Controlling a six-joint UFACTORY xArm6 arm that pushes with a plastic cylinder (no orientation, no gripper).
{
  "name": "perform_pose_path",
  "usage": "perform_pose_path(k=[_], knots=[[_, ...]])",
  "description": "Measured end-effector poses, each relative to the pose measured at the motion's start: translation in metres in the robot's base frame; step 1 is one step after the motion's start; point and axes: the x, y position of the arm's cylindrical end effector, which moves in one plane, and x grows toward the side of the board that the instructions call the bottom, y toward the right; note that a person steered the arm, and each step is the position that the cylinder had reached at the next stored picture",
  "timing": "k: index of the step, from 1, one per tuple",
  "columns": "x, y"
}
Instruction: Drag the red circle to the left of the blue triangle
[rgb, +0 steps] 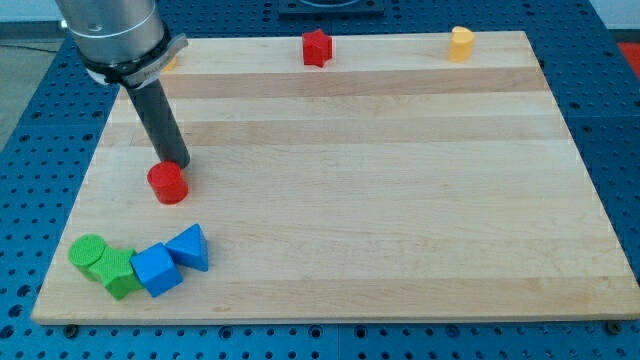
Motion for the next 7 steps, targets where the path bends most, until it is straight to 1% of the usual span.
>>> perform_pose_path(k=[2,5,6,7], knots=[[0.043,0.000],[0.069,-0.001],[0.031,0.037],[-0.015,0.134]])
